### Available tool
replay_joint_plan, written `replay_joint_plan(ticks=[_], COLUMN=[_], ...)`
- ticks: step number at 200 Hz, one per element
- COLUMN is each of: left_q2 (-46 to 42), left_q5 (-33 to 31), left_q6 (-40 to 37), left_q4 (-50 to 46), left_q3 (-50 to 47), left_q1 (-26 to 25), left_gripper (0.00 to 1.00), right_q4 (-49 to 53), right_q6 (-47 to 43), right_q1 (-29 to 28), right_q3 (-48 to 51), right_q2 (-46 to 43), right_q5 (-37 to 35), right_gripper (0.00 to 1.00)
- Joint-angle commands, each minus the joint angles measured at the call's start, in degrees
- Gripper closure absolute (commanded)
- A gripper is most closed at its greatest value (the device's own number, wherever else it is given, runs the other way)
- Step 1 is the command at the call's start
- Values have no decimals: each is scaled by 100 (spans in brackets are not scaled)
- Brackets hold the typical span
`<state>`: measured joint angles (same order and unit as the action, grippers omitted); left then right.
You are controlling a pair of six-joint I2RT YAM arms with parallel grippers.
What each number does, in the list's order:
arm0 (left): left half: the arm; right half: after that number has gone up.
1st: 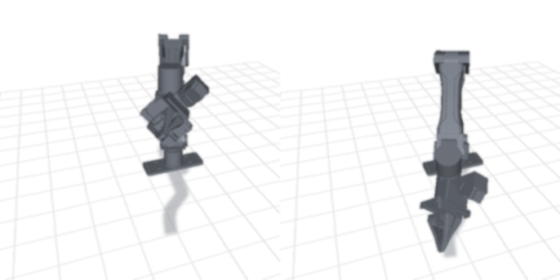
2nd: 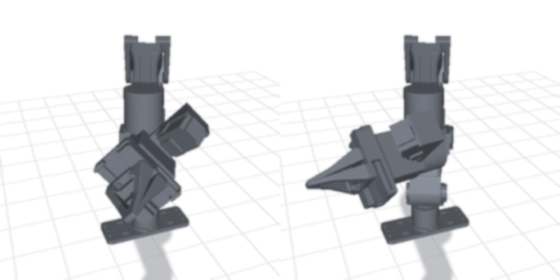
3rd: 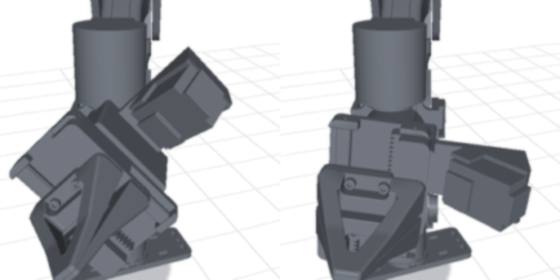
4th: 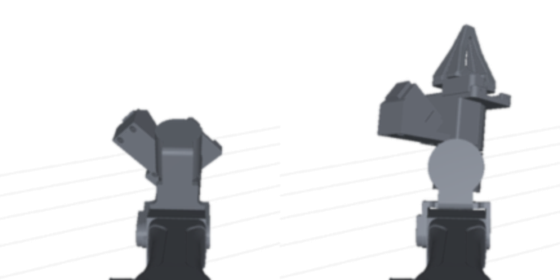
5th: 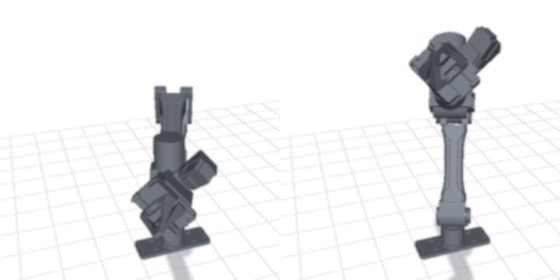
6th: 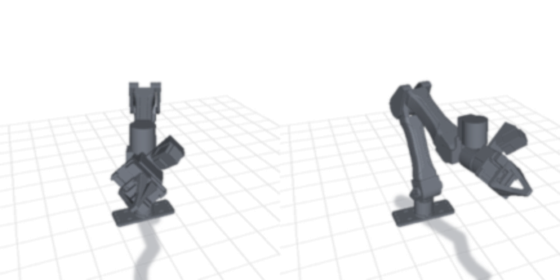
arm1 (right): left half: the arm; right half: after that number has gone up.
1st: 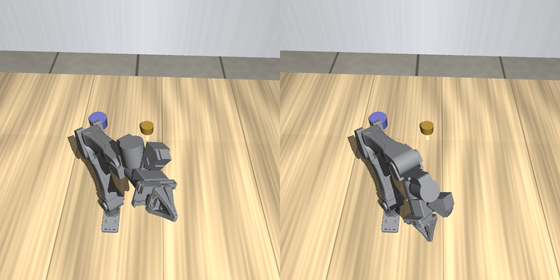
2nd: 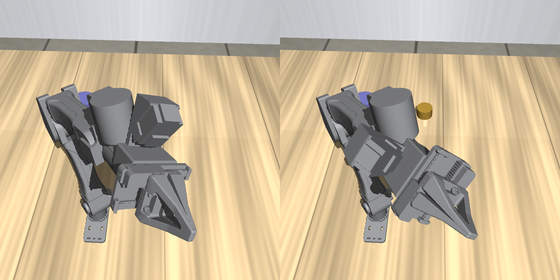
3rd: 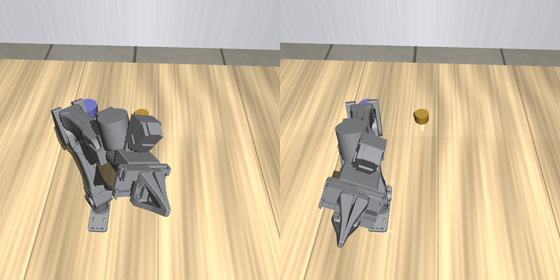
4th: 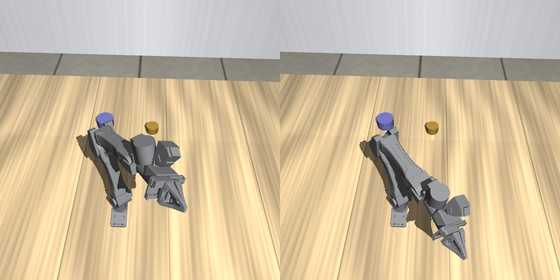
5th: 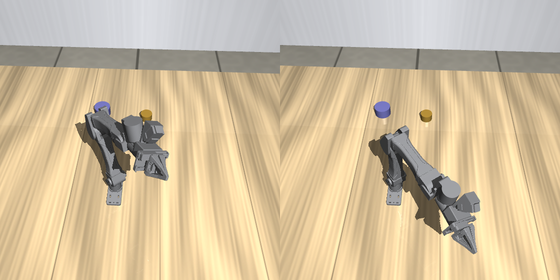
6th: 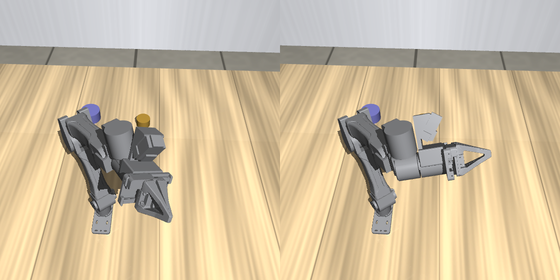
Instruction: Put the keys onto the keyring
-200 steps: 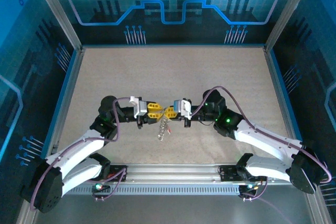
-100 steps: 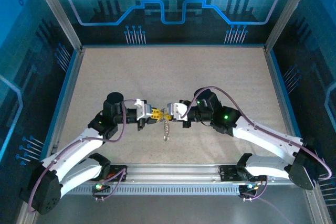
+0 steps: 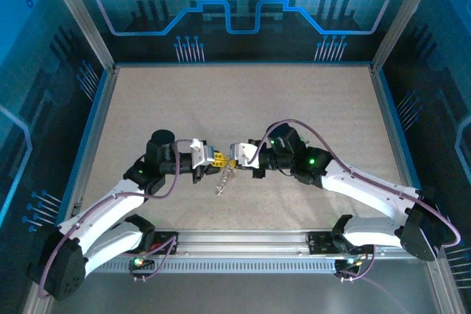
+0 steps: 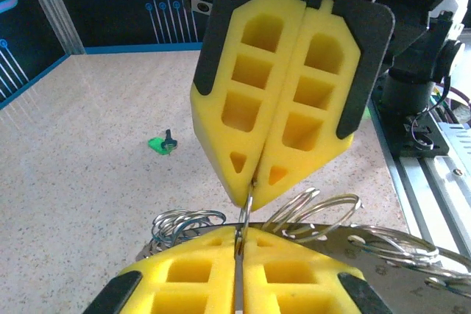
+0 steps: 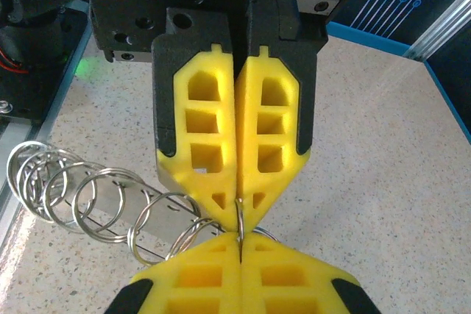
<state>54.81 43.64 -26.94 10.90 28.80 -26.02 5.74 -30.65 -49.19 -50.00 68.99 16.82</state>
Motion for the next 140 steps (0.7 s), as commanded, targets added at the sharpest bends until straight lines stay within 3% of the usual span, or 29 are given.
replay_joint_plan(ticks=[1, 71, 85, 104, 140], left_q2=[48, -92, -140, -226, -245], left_q5=[152, 312, 458, 553, 706], left_q6=[149, 33, 30, 351, 652], left_q4=[363, 373, 492, 1023, 1530], left_q3=[119, 63, 10, -159, -274], left_q1=[-149, -211, -210, -210, -206], left_gripper=[89, 100, 100, 100, 100], right_q4=[-376, -571, -1086, -1681, -2021], right_q6=[90, 181, 253, 558, 837], right_q1=[-112, -101, -39, 121, 392], right_q3=[-133, -73, 385, 782, 1096], right_q2=[102, 94, -184, -516, -846], right_q5=[5, 108, 389, 628, 998], right_gripper=[100, 100, 85, 73, 74])
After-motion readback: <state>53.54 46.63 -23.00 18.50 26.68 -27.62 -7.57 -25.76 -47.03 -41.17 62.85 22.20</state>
